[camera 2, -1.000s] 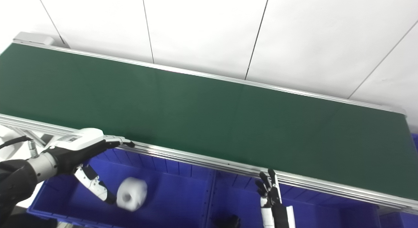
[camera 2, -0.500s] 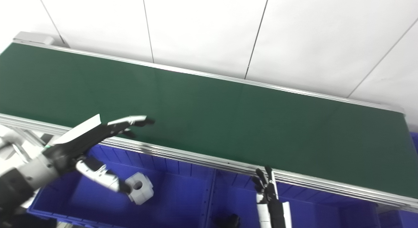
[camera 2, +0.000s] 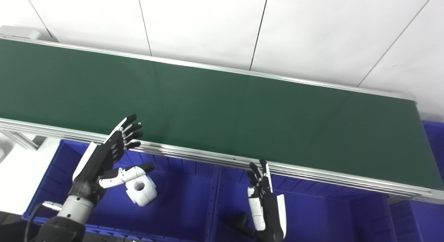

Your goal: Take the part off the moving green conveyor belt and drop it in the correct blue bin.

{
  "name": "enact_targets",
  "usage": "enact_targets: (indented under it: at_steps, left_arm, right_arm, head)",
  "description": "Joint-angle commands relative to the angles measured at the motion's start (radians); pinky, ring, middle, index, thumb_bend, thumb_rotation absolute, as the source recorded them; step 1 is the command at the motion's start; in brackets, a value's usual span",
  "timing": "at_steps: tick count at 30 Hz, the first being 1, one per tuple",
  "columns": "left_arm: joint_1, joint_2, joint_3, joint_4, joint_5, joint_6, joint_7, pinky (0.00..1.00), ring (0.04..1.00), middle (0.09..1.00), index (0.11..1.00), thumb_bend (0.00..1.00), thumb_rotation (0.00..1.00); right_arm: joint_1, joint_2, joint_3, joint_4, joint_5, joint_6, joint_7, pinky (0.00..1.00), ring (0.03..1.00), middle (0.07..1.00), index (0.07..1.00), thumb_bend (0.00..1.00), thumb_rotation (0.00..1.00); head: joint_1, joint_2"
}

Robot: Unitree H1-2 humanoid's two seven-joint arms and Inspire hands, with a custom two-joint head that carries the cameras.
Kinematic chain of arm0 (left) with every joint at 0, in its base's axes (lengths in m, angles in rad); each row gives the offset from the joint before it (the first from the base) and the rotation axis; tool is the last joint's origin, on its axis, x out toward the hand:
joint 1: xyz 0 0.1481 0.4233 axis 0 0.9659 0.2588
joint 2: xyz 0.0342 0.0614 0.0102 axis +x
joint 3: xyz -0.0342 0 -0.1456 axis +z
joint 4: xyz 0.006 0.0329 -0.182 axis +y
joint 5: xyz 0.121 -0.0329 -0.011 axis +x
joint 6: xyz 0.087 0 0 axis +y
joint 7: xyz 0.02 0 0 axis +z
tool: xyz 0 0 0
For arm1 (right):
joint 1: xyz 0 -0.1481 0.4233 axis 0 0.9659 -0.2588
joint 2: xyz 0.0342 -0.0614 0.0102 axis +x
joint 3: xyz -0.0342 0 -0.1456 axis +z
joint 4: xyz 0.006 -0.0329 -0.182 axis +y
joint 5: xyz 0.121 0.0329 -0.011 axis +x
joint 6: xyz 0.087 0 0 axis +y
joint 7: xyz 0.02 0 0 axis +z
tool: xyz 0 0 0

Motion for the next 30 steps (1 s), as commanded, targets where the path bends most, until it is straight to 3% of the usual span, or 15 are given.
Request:
enact_targets:
  at_steps: [1,4,9,12,16,20,30]
  left_arm:
    - [0.033,-0.061,-0.021,-0.092,-0.075,0.029,0.036,0.88,0.943,0.975,1.000,0.54,0.42]
    - [0.062,-0.084,-0.043,-0.125,-0.118,0.019,0.051,0.90,0.962,0.996,1.000,0.55,0.42]
    - [0.073,-0.015,-0.005,0.074,-0.057,-0.257,0.092,0.94,0.947,0.975,1.000,0.55,0.44]
    - [0.034,0.013,0.008,0.192,-0.043,-0.341,0.111,0.95,0.960,0.991,1.000,0.61,0.55]
    - [-0.012,0.031,-0.001,0.262,-0.057,-0.331,0.116,1.00,0.985,1.000,1.000,0.62,0.64]
    - [-0.021,0.042,-0.007,0.273,-0.061,-0.326,0.116,0.99,0.979,1.000,1.000,0.63,0.64]
    - [-0.027,0.061,-0.016,0.284,-0.052,-0.333,0.116,0.98,0.972,0.998,1.000,0.69,0.66]
  right_arm:
    - [0.006,0.015,0.009,-0.037,-0.006,-0.005,-0.009,0.91,0.885,0.915,0.998,0.81,0.97]
    - [0.010,0.021,0.015,-0.039,-0.016,-0.002,-0.013,0.91,0.886,0.914,0.996,0.81,0.97]
    - [0.014,0.040,0.023,-0.031,-0.019,-0.005,-0.021,0.90,0.884,0.914,0.988,0.81,0.94]
    - [0.011,0.046,0.027,-0.020,-0.020,-0.015,-0.028,0.91,0.886,0.916,0.983,0.80,0.93]
    - [0.000,0.054,0.033,0.009,-0.031,-0.038,-0.050,0.92,0.901,0.929,0.976,0.78,0.92]
    - [-0.008,0.062,0.037,0.023,-0.040,-0.038,-0.064,0.93,0.912,0.940,0.974,0.79,0.92]
    - [-0.016,0.064,0.045,0.032,-0.043,-0.016,-0.071,0.95,0.925,0.949,0.989,0.78,0.95]
  head:
    - [-0.008,0.002]
    - [-0.023,0.002]
    - [-0.094,0.004]
    - [-0.110,0.002]
    - [-0.170,0.001]
    - [-0.211,0.005]
    - [-0.231,0.002]
